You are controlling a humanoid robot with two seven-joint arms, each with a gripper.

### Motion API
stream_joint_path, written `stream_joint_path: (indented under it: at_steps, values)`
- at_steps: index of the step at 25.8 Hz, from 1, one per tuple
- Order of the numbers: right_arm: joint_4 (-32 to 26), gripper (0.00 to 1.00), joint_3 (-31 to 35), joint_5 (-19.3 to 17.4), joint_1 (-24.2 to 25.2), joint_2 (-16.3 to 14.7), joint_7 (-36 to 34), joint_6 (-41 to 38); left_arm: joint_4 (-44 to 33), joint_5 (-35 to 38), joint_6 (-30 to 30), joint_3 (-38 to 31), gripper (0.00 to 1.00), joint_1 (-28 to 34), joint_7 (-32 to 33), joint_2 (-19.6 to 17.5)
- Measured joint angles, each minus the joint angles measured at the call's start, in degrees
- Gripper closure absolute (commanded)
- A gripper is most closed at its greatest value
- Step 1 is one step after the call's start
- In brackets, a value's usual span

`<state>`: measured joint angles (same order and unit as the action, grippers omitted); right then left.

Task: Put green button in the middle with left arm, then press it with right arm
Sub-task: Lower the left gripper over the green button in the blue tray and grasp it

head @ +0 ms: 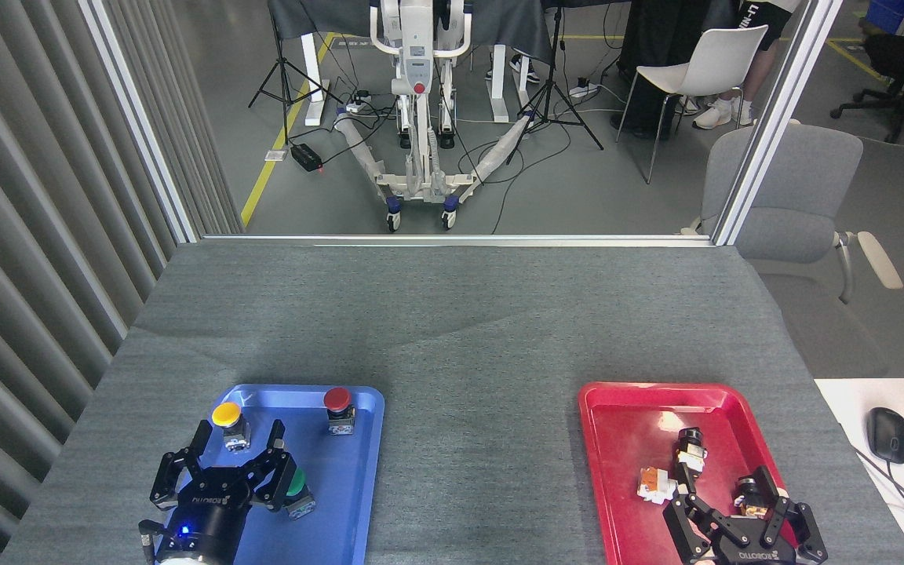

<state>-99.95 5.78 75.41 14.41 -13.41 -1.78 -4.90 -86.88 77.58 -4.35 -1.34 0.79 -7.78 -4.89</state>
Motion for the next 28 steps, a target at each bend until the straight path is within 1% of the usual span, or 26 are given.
stream_joint_path:
  at_steps: [6,10,13,28]
  values:
    - [0.02,0.01,0.02,0.44,0.0,-0.02,-0.01,-0.27,0.11,0.03,-0.07,0.02,0.0,0.06,-0.27,-0.09]
    - [0.02,0.01,0.1,2.71,0.05,0.16,-0.08,-1.69,0.07,0.09,-0.08,0.02,0.0,0.54,-0.31,-0.05]
    - [0.01,0.01,0.17,3.57,0.06,0.43,-0.26,-2.1,0.11,0.11,0.0,-0.02,0.0,0.9,-0.32,-0.07]
    - [-0.3,0.01,0.23,3.8,0.02,0.59,0.36,-2.51,0.04,0.12,0.09,-0.05,0.01,0.98,-0.31,0.31]
